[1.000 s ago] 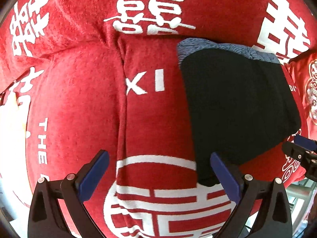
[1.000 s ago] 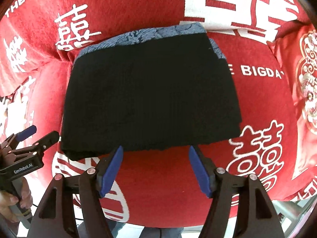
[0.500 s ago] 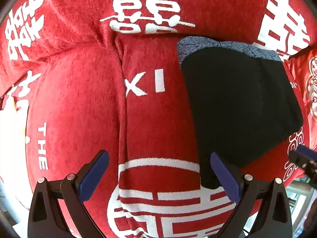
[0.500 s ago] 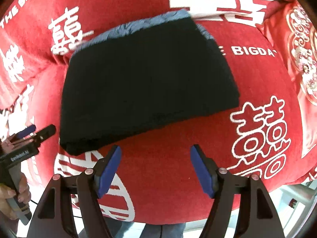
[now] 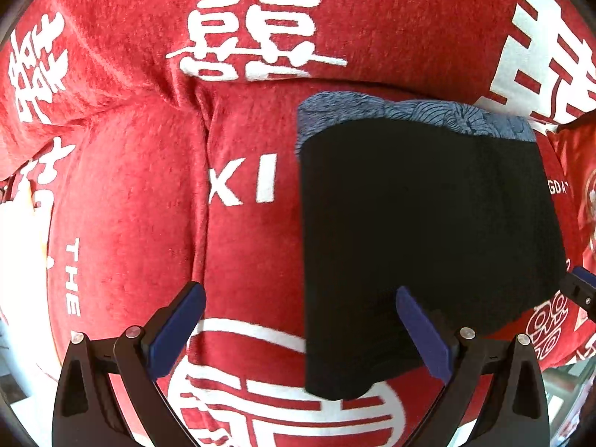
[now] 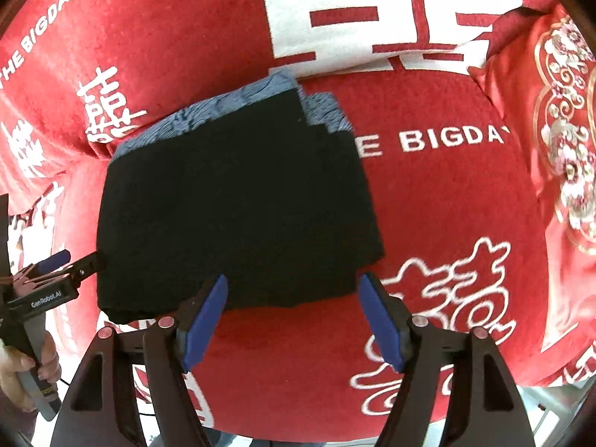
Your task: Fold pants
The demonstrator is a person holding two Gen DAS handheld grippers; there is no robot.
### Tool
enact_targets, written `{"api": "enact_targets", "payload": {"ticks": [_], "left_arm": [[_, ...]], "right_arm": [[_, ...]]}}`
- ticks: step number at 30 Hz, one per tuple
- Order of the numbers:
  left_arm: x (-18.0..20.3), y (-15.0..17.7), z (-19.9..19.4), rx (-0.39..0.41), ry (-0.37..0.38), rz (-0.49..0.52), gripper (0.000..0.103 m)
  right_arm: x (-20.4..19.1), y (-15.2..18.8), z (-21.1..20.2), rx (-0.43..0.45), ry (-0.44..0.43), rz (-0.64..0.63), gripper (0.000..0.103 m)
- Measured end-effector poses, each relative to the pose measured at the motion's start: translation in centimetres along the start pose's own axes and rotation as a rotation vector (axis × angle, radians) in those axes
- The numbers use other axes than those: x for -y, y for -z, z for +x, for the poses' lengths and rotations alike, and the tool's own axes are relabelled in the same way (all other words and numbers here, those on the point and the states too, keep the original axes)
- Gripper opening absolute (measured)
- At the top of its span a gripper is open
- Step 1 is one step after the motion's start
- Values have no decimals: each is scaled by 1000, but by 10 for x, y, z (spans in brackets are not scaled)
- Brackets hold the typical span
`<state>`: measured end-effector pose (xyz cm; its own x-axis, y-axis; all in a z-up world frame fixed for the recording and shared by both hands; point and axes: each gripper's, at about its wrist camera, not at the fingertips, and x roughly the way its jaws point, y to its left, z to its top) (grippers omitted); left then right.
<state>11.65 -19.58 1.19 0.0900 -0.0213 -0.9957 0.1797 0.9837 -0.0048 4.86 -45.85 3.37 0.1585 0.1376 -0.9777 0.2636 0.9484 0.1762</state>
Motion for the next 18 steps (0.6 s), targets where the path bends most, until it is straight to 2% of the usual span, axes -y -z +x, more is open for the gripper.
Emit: {"api": "enact_targets", "payload": {"ticks": [8, 18], "left_arm": [[19, -4, -4, -9, -34, -22, 102], [29, -11, 6, -39, -42, -27, 102]], "right_arm": [[21, -22, 4, -14, -37, -28, 76], [39, -35, 22, -59, -79, -34, 79]]}}
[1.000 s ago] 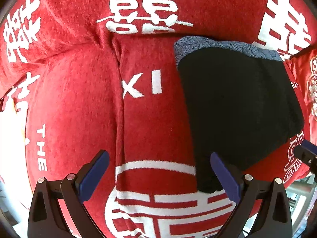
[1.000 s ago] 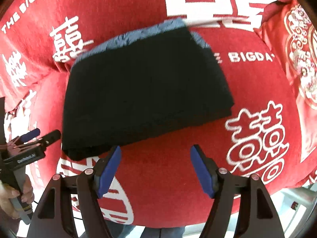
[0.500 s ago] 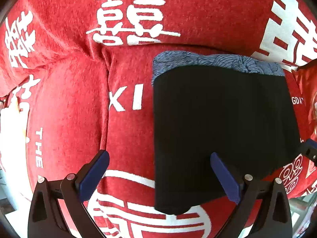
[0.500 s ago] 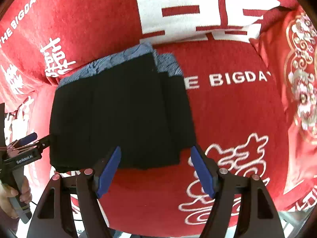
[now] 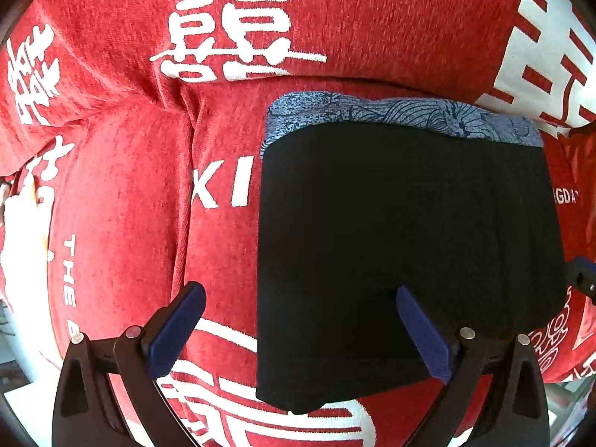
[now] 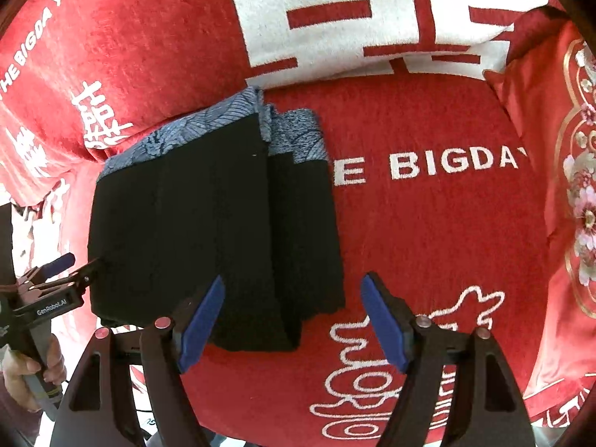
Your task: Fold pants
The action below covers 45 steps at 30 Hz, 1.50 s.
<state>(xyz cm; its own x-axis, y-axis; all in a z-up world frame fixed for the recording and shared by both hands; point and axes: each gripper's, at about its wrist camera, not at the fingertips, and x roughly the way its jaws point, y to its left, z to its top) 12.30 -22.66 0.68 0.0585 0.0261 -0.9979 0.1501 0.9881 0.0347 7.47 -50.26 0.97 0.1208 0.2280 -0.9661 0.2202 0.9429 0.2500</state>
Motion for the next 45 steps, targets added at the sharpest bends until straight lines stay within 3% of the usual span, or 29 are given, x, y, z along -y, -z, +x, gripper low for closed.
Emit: {"api": "enact_targets", "payload": {"ticks": [5, 9, 14, 19, 24, 29, 34, 36, 37, 38, 40, 43, 45], "left_arm": [[-12, -8, 2, -2, 66, -40, 102], [-26, -22, -1, 60, 144, -19, 102], [-44, -39, 18, 4, 280, -18, 102], [-66, -45, 44, -65, 505, -93, 102], [-63, -51, 70, -98, 593, -94, 102], [-51, -52, 86, -130, 605, -108, 102], [-48, -50, 83, -127, 590, -109, 102], [-46, -49, 81, -118, 576, -114, 102], [-45, -47, 77, -103, 578, -112, 93], [-43, -46, 73, -87, 594, -108, 77], [-34, -42, 58, -39, 570, -87, 70], [-29, -37, 40, -1, 555, -76, 60], [-28, -33, 28, 16, 557, -70, 59]], "right_arm": [[13, -8, 6, -21, -39, 9, 79], [30, -19, 11, -36, -133, 34, 81], [48, -34, 23, -67, -254, 44, 82], [61, -43, 41, -105, -402, 28, 84], [70, -44, 67, -159, -594, 65, 84], [64, -50, 82, -183, -651, 62, 85], [70, -59, 94, -206, -707, 158, 85], [68, -60, 93, -210, -688, 149, 81], [66, -59, 91, -208, -661, 137, 74], [66, -58, 89, -206, -646, 129, 70], [65, -57, 84, -197, -650, 144, 54], [61, -54, 74, -166, -671, 149, 44], [60, -50, 63, -153, -712, 159, 41]]}}
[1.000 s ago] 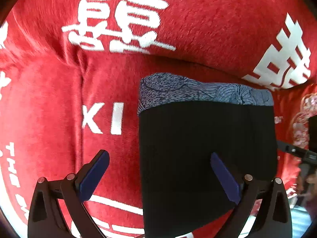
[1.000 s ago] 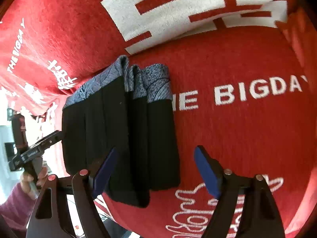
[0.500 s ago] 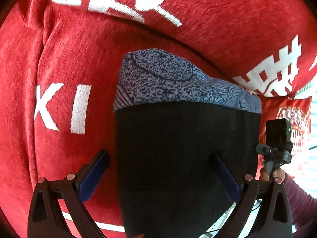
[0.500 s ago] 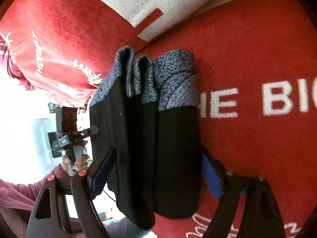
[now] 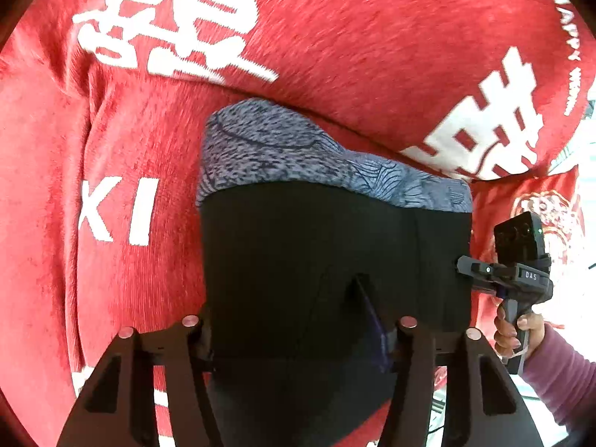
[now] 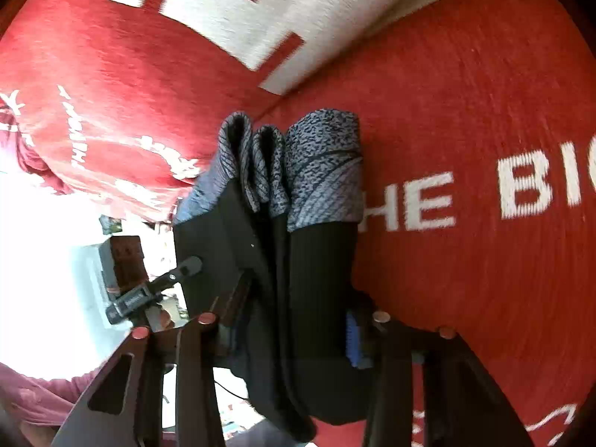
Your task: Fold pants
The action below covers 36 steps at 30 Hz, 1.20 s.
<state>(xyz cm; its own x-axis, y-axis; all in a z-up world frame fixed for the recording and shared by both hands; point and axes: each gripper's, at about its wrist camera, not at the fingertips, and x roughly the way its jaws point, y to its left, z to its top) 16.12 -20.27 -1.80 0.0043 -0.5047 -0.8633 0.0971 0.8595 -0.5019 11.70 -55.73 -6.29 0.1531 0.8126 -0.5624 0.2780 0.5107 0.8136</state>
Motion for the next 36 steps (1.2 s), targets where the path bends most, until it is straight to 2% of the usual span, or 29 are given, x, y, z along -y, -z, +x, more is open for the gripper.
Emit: {"api": "enact_targets", "payload": {"ticks": [4, 9, 12, 15, 16, 18, 20, 22, 24, 26, 28, 29, 31, 36], "left_arm": [[11, 15, -33, 17, -3, 16, 59], [0, 32, -72, 15, -7, -7, 59], [-11, 46, -80, 2, -20, -10, 59], [-27, 61, -70, -30, -55, -4, 60], [-35, 66, -63, -40, -79, 8, 60], [-48, 74, -49, -48, -137, 22, 70], [-61, 79, -45, -1, -158, 31, 93], [-70, 78, -40, -1, -166, 17, 103], [-74, 77, -37, -10, -158, -1, 103], [-75, 77, -38, -19, -162, -10, 103], [-72, 80, -43, -17, -205, 5, 103], [-68, 81, -47, -14, -234, 11, 103], [-61, 85, -54, -9, -291, 34, 103], [-36, 105, -74, -51, -410, 136, 103]], "right_arm": [[-17, 15, -5, -9, -45, -14, 41], [-38, 53, -9, -19, -102, -2, 41], [-45, 76, -4, -23, -104, -4, 41], [-47, 97, 12, -20, -80, -3, 41], [-45, 101, 19, -25, -60, 1, 41], [-43, 104, 40, -42, -12, 6, 41], [-36, 107, 51, -19, 86, -22, 45], [-26, 108, 52, 4, 110, -7, 54], [-23, 109, 56, 20, 153, 17, 65], [-28, 112, 54, 38, 196, 6, 65], [-42, 117, 51, 56, 325, -14, 76], [-46, 121, 47, 60, 379, -13, 78], [-52, 129, 40, 77, 454, 3, 80], [-71, 161, 23, 103, 633, -7, 81]]}}
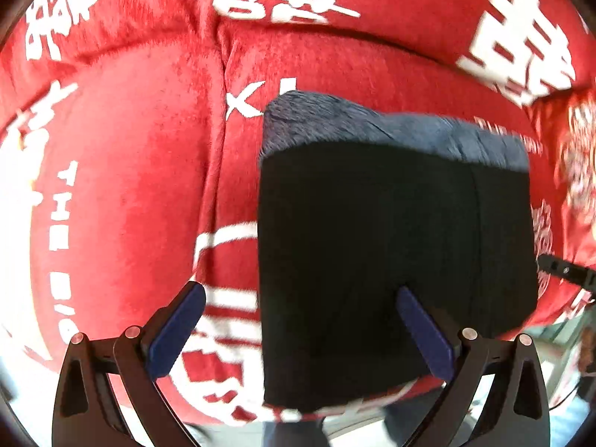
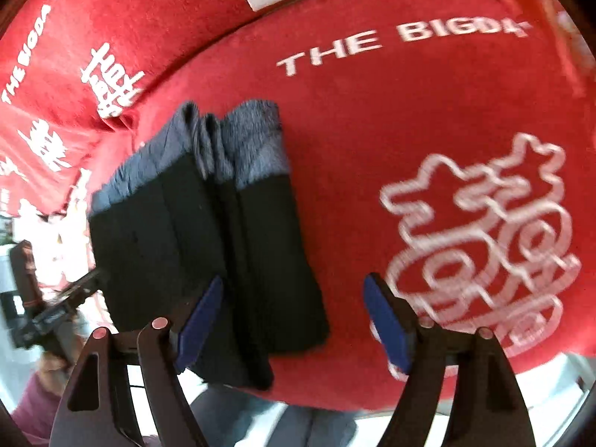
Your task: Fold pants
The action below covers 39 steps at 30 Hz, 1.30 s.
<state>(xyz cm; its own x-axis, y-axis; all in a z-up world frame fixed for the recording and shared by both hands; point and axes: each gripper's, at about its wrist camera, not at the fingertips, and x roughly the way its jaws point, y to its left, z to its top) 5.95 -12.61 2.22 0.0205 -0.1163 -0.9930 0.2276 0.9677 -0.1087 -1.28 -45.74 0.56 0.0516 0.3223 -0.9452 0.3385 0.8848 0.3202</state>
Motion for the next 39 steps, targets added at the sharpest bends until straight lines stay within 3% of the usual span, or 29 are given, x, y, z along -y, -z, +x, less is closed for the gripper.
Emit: {"api": "enact_targets", "payload": {"ticks": [2, 8, 14, 21, 29, 39], "left_arm": [[10, 10, -18, 15, -35, 48, 103], [32, 39, -78, 115, -103, 127, 103], [36, 52, -119, 154, -91, 124, 103], [34, 61, -151, 175, -139, 105, 103], [35, 65, -175, 183, -145, 4, 103], [63, 73, -189, 173, -167, -20, 103]], "right_arm": [[-8, 18, -14, 14, 51, -11, 81], [-39, 62, -51, 49, 75, -5, 82], [-87, 93, -87, 111, 123, -33, 82], [-124, 100, -115, 126, 189, -54, 82], [-141, 95, -136, 115, 178, -134, 82], [-130, 95, -158, 103, 169, -200, 82]]}}
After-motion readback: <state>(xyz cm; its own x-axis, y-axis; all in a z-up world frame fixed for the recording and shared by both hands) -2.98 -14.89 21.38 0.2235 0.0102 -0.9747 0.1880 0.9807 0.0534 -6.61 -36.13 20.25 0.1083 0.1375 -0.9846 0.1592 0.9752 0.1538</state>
